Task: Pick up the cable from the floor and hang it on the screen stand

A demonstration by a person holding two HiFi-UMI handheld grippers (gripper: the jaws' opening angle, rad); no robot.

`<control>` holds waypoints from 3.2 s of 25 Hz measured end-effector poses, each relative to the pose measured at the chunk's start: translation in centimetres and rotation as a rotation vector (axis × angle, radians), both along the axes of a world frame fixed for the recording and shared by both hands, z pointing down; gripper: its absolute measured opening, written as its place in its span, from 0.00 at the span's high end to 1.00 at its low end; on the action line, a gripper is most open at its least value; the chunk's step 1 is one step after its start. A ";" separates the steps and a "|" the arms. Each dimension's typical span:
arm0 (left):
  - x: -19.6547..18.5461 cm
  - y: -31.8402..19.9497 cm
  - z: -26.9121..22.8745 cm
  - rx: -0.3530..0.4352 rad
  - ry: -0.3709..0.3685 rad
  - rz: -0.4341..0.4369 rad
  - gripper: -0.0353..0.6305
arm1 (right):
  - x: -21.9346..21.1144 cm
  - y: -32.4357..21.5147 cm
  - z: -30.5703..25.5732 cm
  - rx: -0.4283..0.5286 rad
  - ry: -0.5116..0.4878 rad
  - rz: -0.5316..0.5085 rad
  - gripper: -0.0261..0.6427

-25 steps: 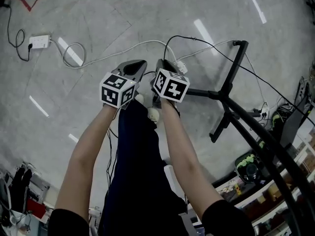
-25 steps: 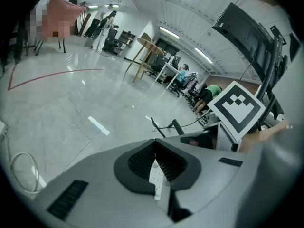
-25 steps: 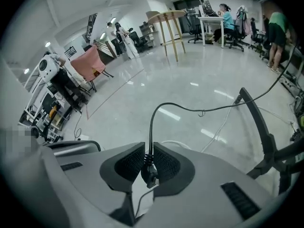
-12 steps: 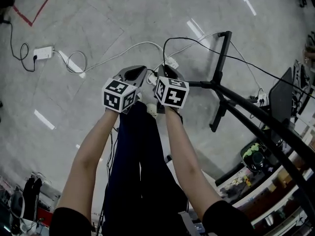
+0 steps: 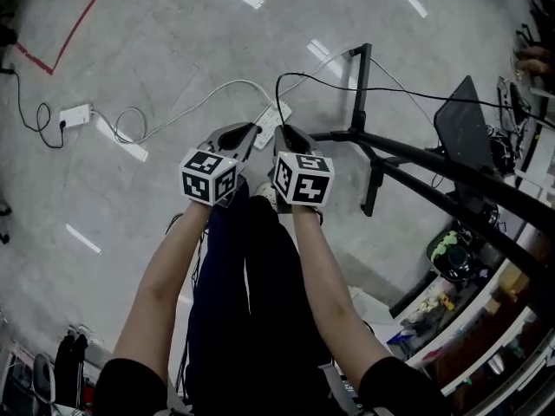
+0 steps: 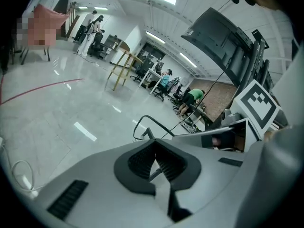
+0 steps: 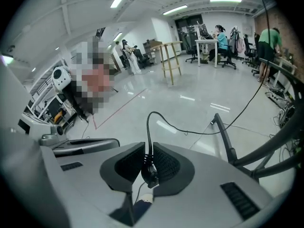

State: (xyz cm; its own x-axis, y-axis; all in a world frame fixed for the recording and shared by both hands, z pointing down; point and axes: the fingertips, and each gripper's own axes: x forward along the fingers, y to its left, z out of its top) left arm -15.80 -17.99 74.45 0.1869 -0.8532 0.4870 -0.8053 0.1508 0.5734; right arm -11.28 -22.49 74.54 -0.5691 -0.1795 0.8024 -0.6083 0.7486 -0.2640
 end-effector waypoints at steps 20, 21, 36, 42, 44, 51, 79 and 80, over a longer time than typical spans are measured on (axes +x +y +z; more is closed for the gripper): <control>11.1 -2.7 -16.1 0.108 -0.010 0.092 0.94 | 10.4 -2.1 -17.0 0.088 -0.180 0.106 0.86; 11.7 -2.9 -17.0 0.117 -0.019 0.100 0.94 | 11.0 -2.1 -17.8 0.087 -0.195 0.112 0.86; 21.2 -3.8 -28.3 0.218 -0.011 0.259 0.94 | 19.1 -2.9 -29.5 0.136 -0.365 0.218 0.86; 22.8 -5.7 -33.4 0.276 -0.065 0.396 0.94 | 20.5 -4.7 -34.8 0.235 -0.379 0.273 0.86; 23.2 -6.4 -34.8 0.296 -0.076 0.442 0.94 | 20.6 -5.4 -36.3 0.255 -0.396 0.298 0.86; 25.3 -8.2 -39.4 0.360 -0.114 0.583 0.94 | 22.0 -6.8 -41.8 0.324 -0.431 0.358 0.86; 32.1 -17.4 -57.1 0.681 -0.071 0.861 0.94 | 26.1 -15.2 -65.9 0.826 -0.338 0.324 0.86; 32.4 -17.8 -57.9 0.694 -0.079 0.868 0.94 | 26.3 -15.4 -66.9 0.846 -0.339 0.320 0.86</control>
State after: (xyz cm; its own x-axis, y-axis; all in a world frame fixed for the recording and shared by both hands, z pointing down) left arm 16.58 -35.76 16.59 0.8418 -0.5398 -0.0079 -0.5200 -0.8146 0.2570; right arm 14.99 -37.92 7.66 -0.5706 -0.8095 0.1384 -0.8071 0.5839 0.0871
